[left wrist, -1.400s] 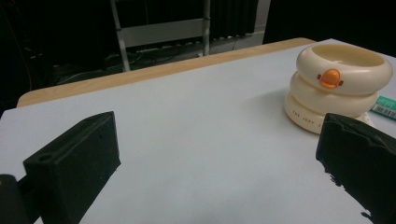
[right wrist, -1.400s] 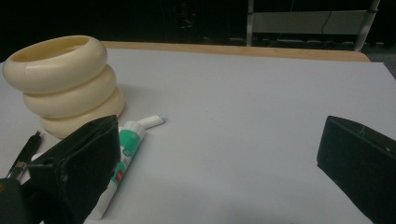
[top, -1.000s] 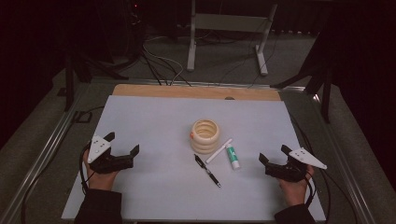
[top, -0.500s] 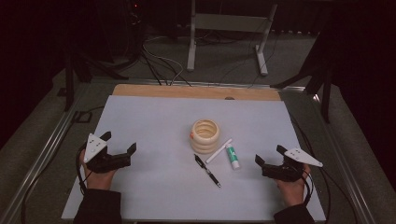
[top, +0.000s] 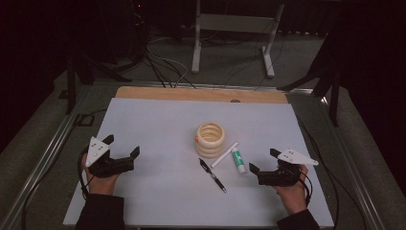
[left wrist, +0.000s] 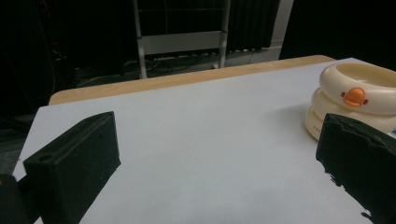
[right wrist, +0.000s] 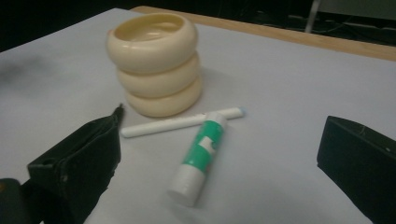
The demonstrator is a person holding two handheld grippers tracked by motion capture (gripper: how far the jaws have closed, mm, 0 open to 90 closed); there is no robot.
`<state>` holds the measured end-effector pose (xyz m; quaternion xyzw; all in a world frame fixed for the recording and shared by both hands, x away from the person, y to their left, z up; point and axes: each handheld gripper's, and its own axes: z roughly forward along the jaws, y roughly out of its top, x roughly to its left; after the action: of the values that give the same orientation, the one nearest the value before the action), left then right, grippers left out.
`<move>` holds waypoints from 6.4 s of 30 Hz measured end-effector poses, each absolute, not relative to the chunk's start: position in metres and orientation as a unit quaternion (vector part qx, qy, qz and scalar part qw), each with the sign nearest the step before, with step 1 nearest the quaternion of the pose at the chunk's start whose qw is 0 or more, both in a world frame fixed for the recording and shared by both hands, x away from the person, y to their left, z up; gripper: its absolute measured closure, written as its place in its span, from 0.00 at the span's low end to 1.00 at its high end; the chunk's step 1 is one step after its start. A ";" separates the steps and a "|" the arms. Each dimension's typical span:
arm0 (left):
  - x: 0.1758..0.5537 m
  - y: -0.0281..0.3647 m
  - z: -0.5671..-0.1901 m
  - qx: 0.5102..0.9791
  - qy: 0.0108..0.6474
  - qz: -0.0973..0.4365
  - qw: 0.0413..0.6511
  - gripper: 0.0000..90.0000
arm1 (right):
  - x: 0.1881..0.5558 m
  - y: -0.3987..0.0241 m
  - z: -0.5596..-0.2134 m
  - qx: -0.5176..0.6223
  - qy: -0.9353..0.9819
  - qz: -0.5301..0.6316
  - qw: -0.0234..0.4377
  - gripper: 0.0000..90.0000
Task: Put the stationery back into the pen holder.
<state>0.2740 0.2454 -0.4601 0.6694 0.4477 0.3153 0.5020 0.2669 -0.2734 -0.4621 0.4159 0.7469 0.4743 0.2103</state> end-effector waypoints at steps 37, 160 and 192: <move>0.274 0.245 -0.459 0.674 0.448 0.321 0.492 0.00 | 0.269 -0.190 -0.478 0.374 0.830 0.394 0.123 0.05; 0.275 0.250 -0.461 0.677 0.458 0.316 0.482 0.00 | 0.297 -0.177 -0.407 0.303 0.863 0.373 0.158 0.89; 0.277 0.251 -0.462 0.677 0.461 0.313 0.481 0.00 | 0.342 -0.178 -0.392 0.313 0.883 0.319 0.144 0.88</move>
<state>0.2767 0.2511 -0.4622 0.6767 0.4613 0.3129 0.4811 0.3419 -0.1784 -0.3924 0.3130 0.8829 0.3189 0.1442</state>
